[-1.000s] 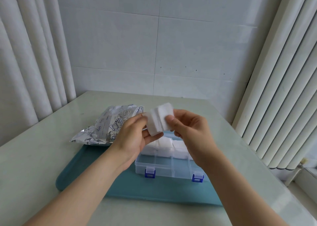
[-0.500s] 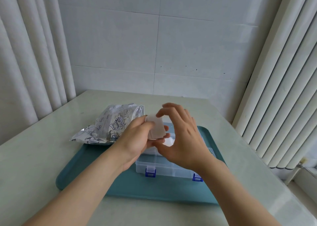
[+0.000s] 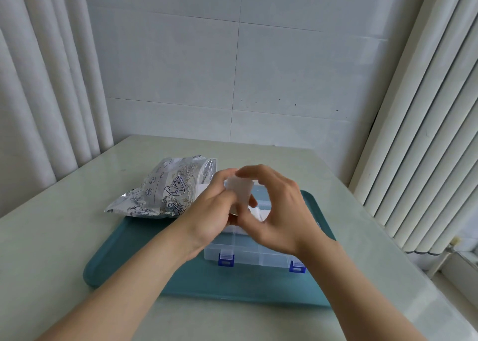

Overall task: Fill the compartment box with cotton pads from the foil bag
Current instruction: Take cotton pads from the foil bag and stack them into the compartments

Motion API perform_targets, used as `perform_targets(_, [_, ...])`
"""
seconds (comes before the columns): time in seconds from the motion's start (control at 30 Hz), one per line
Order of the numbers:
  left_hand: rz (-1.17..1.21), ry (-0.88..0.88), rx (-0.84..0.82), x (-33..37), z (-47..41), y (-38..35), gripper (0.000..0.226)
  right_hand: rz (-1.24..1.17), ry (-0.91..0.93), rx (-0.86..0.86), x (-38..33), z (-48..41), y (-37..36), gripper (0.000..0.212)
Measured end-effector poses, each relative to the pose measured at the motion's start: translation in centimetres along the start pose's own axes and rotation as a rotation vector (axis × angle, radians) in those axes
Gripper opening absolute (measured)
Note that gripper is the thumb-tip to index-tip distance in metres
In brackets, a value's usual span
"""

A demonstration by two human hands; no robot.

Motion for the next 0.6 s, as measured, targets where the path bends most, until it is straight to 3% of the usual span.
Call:
perform_targets(0.07, [-0.058,-0.030,0.006,-0.1,0.1,0.1,0.056,-0.095,-0.129,0.093,0.0,-0.2,0.3,0.043])
perform_targets(0.17, [-0.164,-0.066,0.034,-0.2,0.2,0.0,0.057,-0.165,-0.293,0.093,0.6,-0.5,0.7,0.025])
perform_targets(0.3, [-0.427,-0.161,0.163,-0.6,0.2,-0.2,0.047,-0.494,-0.473,0.234,1.3,-0.7,2.2,0.022])
perform_targets(0.43, [-0.847,-0.331,0.214,-1.2,0.4,-0.6,0.036,-0.333,-0.676,0.311,3.8,-0.2,3.3,0.025])
perform_targets(0.53, [-1.082,-0.424,0.151,-2.0,0.4,-0.8,0.031,-0.198,-0.759,0.226,4.9,0.2,3.8,0.020])
perform_targets(0.6, [-1.113,-0.431,0.114,-2.3,0.4,-1.0,0.031,-0.135,-0.759,0.156,5.0,0.4,3.9,0.016])
Point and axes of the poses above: each hand's wrist, its own z-axis away from the middle knuckle, its own y-axis out of the back of the hand, x = y × z, the point moved 1 cm from there along -z, towards the middle knuckle, and after that the axes turned 15 degrees about -z, right-handed, at the moved point
